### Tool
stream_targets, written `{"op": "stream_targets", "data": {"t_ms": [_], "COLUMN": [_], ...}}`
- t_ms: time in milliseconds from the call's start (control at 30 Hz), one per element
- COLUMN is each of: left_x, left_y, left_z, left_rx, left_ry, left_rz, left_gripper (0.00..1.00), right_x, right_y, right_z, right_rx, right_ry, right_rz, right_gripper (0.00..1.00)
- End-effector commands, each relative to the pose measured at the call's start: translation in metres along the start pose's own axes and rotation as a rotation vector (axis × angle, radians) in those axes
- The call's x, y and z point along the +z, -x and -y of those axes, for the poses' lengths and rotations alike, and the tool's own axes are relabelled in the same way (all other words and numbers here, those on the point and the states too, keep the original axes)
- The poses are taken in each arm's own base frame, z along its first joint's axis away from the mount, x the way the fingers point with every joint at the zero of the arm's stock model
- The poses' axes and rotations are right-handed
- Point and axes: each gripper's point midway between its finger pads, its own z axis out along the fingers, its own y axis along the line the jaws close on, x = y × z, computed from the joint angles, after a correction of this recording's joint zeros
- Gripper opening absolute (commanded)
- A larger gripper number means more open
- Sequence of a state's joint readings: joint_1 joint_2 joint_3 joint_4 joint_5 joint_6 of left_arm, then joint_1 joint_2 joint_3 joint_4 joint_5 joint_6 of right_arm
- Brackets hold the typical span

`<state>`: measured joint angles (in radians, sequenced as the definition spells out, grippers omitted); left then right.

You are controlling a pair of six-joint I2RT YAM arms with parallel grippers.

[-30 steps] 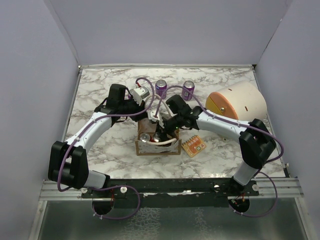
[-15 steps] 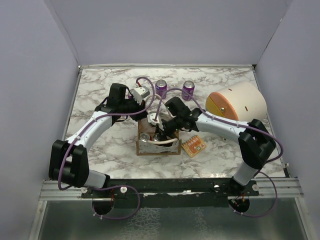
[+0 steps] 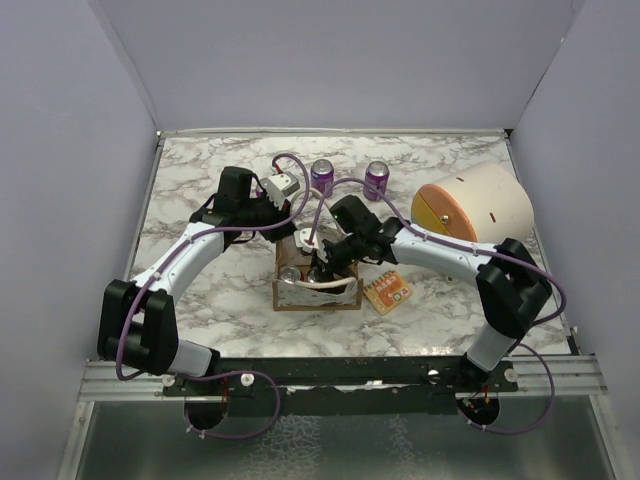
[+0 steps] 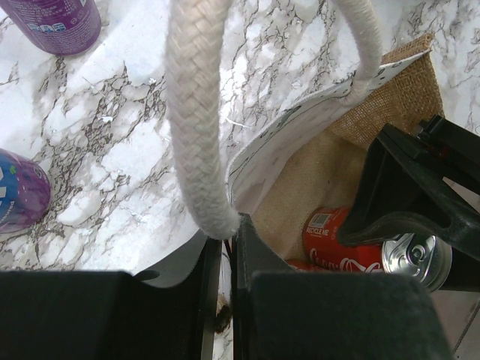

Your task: Place the beverage into the canvas bag

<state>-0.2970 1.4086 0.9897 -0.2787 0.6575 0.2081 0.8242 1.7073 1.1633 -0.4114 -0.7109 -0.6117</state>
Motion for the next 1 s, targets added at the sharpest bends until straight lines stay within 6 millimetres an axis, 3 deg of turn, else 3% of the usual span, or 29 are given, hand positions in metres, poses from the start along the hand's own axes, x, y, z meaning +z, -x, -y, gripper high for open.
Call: {"op": "stream_targets", "data": {"t_ms": [0, 600, 967], "left_x": [-0.002, -0.001, -0.001], "left_y": [0.003, 0.002, 0.002], "left_z": [-0.003, -0.003, -0.001], "left_rx": [0.022, 0.029, 0.042], "left_ry": [0.025, 0.021, 0.008], "left_rz": [-0.004, -0.006, 0.000], "left_gripper": [0.08, 0.08, 0.08], "right_x": [-0.002, -0.012, -0.026], "right_y": [-0.020, 0.000, 0.022], "right_z": [-0.004, -0.002, 0.001], "right_rx": [0.010, -0.018, -0.064], "right_ry": [-0.010, -0.028, -0.084], "right_rz": [-0.091, -0.059, 0.000], "right_gripper": [0.61, 0.82, 0.85]}}
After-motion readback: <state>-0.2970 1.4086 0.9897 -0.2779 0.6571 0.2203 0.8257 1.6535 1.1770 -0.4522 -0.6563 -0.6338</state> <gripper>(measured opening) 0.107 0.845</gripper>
